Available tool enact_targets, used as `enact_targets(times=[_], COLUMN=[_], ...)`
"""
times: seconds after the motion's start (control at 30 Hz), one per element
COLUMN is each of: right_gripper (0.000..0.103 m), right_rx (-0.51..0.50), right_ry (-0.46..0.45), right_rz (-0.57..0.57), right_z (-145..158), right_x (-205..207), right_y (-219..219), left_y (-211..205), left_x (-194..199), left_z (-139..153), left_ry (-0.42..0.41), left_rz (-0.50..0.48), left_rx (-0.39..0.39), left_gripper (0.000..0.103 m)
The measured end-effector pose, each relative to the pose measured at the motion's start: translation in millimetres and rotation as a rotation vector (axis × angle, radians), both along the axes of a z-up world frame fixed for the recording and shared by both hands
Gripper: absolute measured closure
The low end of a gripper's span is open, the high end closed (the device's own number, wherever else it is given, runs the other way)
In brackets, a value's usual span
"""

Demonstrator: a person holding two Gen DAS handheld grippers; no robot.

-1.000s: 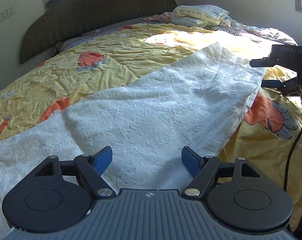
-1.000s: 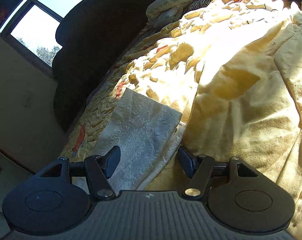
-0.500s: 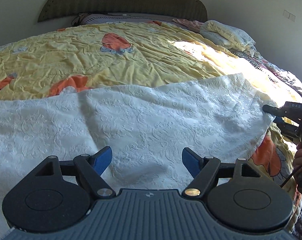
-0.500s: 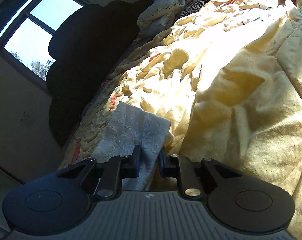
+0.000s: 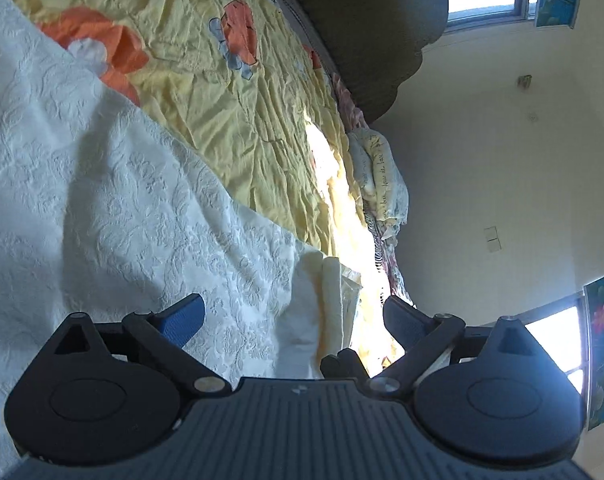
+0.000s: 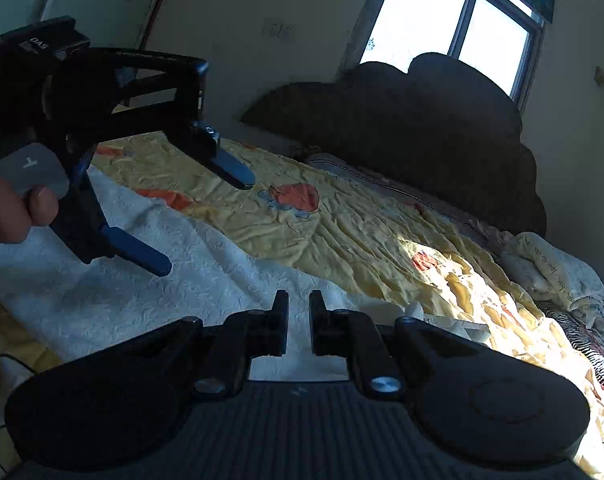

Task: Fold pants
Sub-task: 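Grasp the pant hem with the right gripper and lift it toward the waistband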

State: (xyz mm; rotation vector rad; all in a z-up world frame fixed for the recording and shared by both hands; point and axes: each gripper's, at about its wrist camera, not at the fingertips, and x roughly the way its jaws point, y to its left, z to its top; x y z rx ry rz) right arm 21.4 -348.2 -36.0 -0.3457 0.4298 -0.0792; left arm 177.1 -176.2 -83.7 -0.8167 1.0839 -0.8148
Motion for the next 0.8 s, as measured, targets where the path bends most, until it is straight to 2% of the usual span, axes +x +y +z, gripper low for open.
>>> enact_targets(times=[0.07,0.13,0.17,0.2,0.27,0.33,0.37,0.43,0.47,0.57,0.63,0.7,0.8], right_gripper=[0.091,0.082,0.069,0.050,0.035,0.034,0.029,0.028,0.028,0.028,0.028,0.028,0.026], right_rx=[0.070,0.198,0.278,0.343,0.463,0.501,0.486,0.509,0.573,0.881,1.008,1.056,1.112], right_ry=[-0.028,-0.030,-0.028,-0.022,0.001,0.021,0.045,0.096,0.089,-0.022,-0.094,-0.092,-0.076], right_rz=[-0.110,-0.241,-0.310,-0.355,-0.394,-0.385,-0.400,-0.481,-0.510,-0.602,-0.617,-0.600,-0.513], right_z=[3,7,9,9,6,0,-6,-19,-23,-37,-43,-44,-46], right_x=[-4,-6,-5,-4,-1,10,19,31,28,-5,-27,-34,-31], right_y=[-17,-48,-66,-79,-100,-104,-104,-114,-124,-166,-183,-187,-186], left_y=[-6,-9,-7,-8,-6,-8,-8,-8,-7,0,2,2,-2], left_x=[-2,-7,-9,-10,-11,-12,-12,-14,-15,-18,-16,-14,-13], left_z=[2,7,7,7,4,2,1,3,5,12,14,11,6], left_ry=[-0.034,-0.090,-0.113,-0.119,-0.104,-0.093,-0.096,-0.106,-0.114,-0.161,-0.176,-0.159,-0.131], left_rz=[-0.002,-0.008,-0.007,-0.006,-0.014,-0.021,-0.025,-0.034,-0.037,-0.023,-0.002,0.000,-0.015], left_rx=[0.031,0.074,0.094,0.101,0.091,0.090,0.099,0.119,0.129,0.159,0.187,0.180,0.177], left_gripper=[0.006,0.006,0.006,0.006,0.006,0.006,0.006,0.006,0.006,0.006,0.006,0.006,0.006])
